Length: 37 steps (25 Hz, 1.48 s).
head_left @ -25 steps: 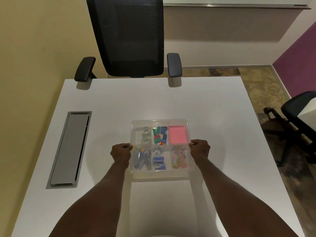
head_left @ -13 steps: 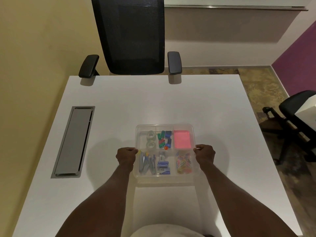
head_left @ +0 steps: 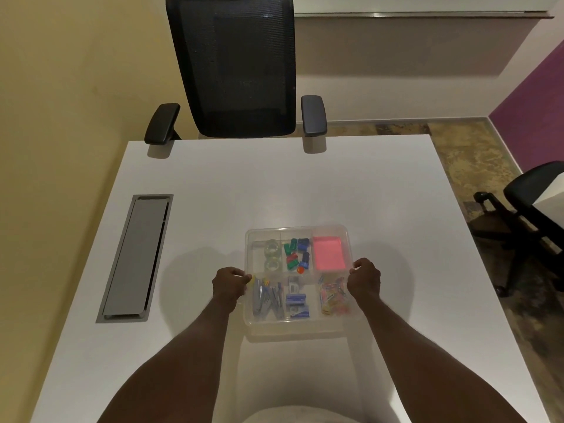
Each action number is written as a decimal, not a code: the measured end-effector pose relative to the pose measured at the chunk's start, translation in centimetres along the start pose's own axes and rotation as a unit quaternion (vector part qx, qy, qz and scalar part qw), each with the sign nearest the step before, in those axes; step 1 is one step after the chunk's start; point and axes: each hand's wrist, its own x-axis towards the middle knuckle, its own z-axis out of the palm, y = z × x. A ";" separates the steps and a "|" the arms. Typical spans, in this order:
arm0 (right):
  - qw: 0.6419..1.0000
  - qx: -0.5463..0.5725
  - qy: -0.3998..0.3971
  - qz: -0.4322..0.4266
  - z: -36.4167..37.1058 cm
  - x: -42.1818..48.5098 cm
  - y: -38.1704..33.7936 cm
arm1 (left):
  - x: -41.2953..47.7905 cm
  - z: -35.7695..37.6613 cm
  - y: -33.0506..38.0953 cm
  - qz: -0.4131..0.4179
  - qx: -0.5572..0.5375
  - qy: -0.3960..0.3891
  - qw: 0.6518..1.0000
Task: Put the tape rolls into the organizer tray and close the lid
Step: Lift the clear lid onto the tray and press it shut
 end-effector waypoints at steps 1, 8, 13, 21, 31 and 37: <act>0.999 -0.047 -0.015 -0.010 0.1 -0.1 -0.4 | 0.1 -0.1 0.4 0.024 0.029 -0.004 0.999; 0.957 -0.179 -0.021 -0.228 0.8 1.7 -4.4 | 1.6 1.5 4.4 0.240 0.260 -0.038 0.934; 0.930 -0.269 -0.047 -0.245 1.5 3.3 -5.0 | 2.6 3.7 5.3 0.213 0.368 -0.068 0.903; 0.939 -0.231 -0.040 -0.251 1.6 3.8 -4.6 | 3.3 3.3 5.1 0.216 0.454 -0.073 0.862; 0.933 -0.228 -0.057 -0.271 1.1 -0.2 -1.4 | -0.4 2.9 0.6 0.252 0.373 -0.035 0.892; 0.909 -0.300 -0.052 -0.283 1.4 -4.9 4.1 | -5.1 3.6 -5.4 0.244 0.340 -0.027 0.908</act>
